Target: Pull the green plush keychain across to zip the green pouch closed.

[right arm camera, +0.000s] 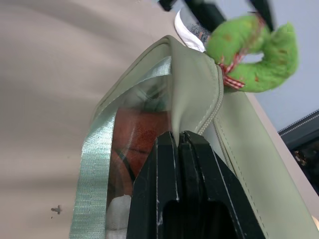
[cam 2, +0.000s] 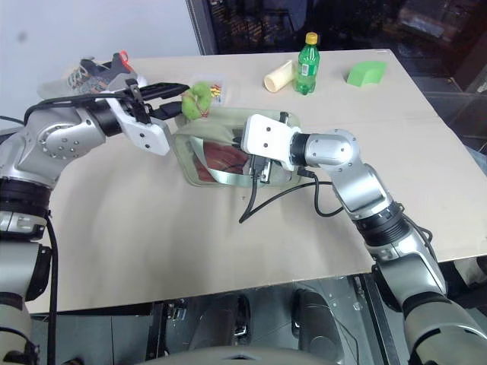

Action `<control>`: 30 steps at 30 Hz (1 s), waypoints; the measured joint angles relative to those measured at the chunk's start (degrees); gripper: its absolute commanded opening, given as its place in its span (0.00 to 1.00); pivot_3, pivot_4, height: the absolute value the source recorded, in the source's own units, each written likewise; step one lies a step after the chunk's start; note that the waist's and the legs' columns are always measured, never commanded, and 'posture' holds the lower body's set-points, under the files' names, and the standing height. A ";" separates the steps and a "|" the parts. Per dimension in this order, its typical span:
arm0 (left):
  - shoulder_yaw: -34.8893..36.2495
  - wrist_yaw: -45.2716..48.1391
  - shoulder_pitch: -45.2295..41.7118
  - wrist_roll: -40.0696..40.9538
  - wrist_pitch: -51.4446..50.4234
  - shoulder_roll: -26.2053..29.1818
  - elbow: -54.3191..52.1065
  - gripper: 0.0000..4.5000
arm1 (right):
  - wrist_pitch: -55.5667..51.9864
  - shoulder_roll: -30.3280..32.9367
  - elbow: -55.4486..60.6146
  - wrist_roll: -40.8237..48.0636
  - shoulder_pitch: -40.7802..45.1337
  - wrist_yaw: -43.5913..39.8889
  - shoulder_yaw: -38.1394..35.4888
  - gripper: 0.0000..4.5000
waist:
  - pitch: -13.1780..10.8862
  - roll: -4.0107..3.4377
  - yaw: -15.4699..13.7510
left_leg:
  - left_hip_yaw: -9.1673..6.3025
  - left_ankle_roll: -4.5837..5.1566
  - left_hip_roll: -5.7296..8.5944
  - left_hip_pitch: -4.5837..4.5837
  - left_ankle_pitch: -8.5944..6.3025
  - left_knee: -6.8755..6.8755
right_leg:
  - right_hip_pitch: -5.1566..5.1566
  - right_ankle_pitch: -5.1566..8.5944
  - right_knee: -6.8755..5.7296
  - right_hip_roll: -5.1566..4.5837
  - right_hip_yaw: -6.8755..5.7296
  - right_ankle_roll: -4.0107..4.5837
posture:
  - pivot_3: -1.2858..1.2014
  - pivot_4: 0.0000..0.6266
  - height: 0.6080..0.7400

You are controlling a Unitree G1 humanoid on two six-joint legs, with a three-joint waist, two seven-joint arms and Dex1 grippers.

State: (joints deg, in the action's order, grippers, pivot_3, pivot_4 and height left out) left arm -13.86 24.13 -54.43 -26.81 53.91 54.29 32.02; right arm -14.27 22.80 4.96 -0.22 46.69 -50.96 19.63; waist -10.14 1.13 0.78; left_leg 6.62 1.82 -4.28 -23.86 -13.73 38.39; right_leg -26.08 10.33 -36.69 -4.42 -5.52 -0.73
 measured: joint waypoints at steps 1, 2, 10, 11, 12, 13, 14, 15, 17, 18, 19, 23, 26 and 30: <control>-0.26 -0.01 -0.70 0.69 1.19 -0.47 0.55 0.63 | -0.01 -0.04 0.00 -0.14 0.00 0.03 0.00 0.00 | 0.00 0.00 0.00 | 0.01 0.00 0.00 0.00 0.00 0.00 | -0.02 0.00 -0.02 0.00 0.01 0.00 | 0.52 0.24 1.00; -0.33 -0.02 -1.06 1.37 1.87 -0.82 0.82 0.63 | -0.03 -0.11 0.00 -0.26 0.00 0.08 0.00 0.00 | 0.00 0.00 0.00 | 0.02 0.00 0.00 0.00 0.00 0.01 | -0.03 0.00 -0.03 0.00 0.02 0.00 | 0.52 0.24 1.00; 1.72 9.16 1.16 17.01 -1.44 -0.80 2.97 0.65 | -0.94 -0.38 0.72 -0.30 -0.17 0.43 -0.15 0.14 | 0.00 0.00 0.09 | 0.08 0.00 -0.02 0.01 0.00 0.03 | -0.07 0.00 -0.09 0.03 0.12 0.00 | 0.52 0.24 1.00; 3.41 12.34 3.46 22.58 -6.13 -0.84 1.26 0.65 | -1.91 -0.64 0.96 0.50 -0.18 0.26 -0.45 0.22 | 0.00 0.00 0.17 | 0.10 0.00 -0.03 0.03 0.00 0.03 | -0.07 0.00 -0.08 0.03 0.15 0.00 | 0.52 0.24 1.00; 4.95 14.15 5.37 26.70 -9.96 -1.01 0.09 0.65 | -2.68 -0.67 1.31 1.26 -0.21 0.16 -0.74 0.32 | 0.00 0.00 0.23 | 0.10 0.00 -0.03 0.02 0.01 0.03 | -0.08 0.00 -0.11 0.03 0.17 -0.01 | 0.52 0.24 1.00; 7.54 16.66 8.81 33.39 -17.57 -1.28 -3.02 0.65 | -4.07 -0.73 1.86 2.53 -0.24 0.00 -1.34 0.41 | 0.00 0.01 0.23 | 0.07 0.00 -0.04 0.01 0.01 0.04 | -0.08 0.00 -0.11 0.05 0.15 -0.01 | 0.52 0.24 1.00; 9.04 17.69 10.60 36.69 -21.32 -1.50 -4.86 0.65 | -4.68 -0.66 2.33 3.04 -0.37 -0.05 -1.80 0.50 | 0.00 0.01 0.24 | 0.05 0.00 -0.04 -0.01 0.01 0.04 | -0.09 0.00 -0.11 0.04 0.16 -0.01 | 0.52 0.24 1.00; 11.27 19.15 13.66 41.59 -27.51 -1.57 -8.25 0.65 | -5.75 -0.53 3.16 3.86 -0.52 -0.14 -2.29 0.59 | -0.01 0.01 0.21 | 0.04 0.00 -0.04 -0.02 0.01 0.04 | -0.09 0.00 -0.09 0.04 0.15 -0.01 | 0.52 0.24 1.00; 15.20 20.08 20.15 49.04 -37.95 -1.71 -15.41 0.65 | -8.45 0.07 6.05 6.55 -1.63 -0.41 -3.83 0.79 | -0.01 0.01 0.11 | 0.01 0.00 -0.02 -0.03 0.01 0.05 | -0.07 0.00 -0.08 0.03 0.14 -0.01 | 0.52 0.24 1.00; 17.29 19.80 23.56 51.64 -41.93 -1.81 -18.73 0.65 | -9.97 0.14 7.65 7.95 -2.22 -0.41 -4.67 0.92 | -0.01 0.01 0.06 | 0.02 0.00 -0.02 -0.04 0.01 0.05 | -0.07 0.00 -0.05 0.03 0.14 -0.01 | 0.52 0.24 1.00; 19.10 19.38 26.88 54.22 -45.90 -2.18 -21.70 0.65 | -11.32 0.79 9.54 9.38 -3.10 -0.46 -5.73 0.99 | -0.01 0.01 -0.05 | -0.02 0.00 0.00 -0.04 0.00 0.05 | -0.06 0.00 -0.06 0.00 0.12 -0.01 | 0.52 0.24 1.00; 25.29 17.77 38.24 64.70 -58.74 -4.38 -32.82 0.87 | -16.04 3.18 16.63 14.25 -6.62 -0.50 -9.48 1.00 | -0.01 0.03 -0.19 | -0.20 0.00 -0.01 -0.01 0.00 0.04 | -0.04 0.00 -0.04 -0.03 0.10 -0.01 | 0.52 0.24 1.00; 27.84 17.07 46.20 70.49 -66.15 -5.26 -40.67 0.99 | -20.54 5.80 22.39 19.10 -9.97 -0.45 -13.18 1.00 | -0.01 0.04 -0.23 | -0.36 -0.02 -0.01 -0.02 0.00 0.04 | -0.04 0.02 -0.06 0.00 0.02 0.03 | 0.52 0.24 1.00; 33.06 14.97 57.62 71.71 -70.61 -7.50 -48.18 0.99 | -27.33 15.05 34.96 28.64 -23.52 -2.25 -23.63 1.00 | -0.01 0.04 -0.47 | -0.52 -0.03 0.03 0.04 -0.01 0.02 | 0.06 0.16 0.01 -0.04 -0.03 0.24 | 0.52 0.24 1.00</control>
State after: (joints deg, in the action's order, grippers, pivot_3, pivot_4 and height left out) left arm 19.21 39.10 3.19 44.90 -16.70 46.79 -16.16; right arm -41.61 37.85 39.92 28.42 23.17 -53.21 -4.01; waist -10.15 1.18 0.31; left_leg 6.09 1.80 -4.25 -23.83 -13.74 38.40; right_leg -26.03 10.48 -36.68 -4.46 -5.55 -0.49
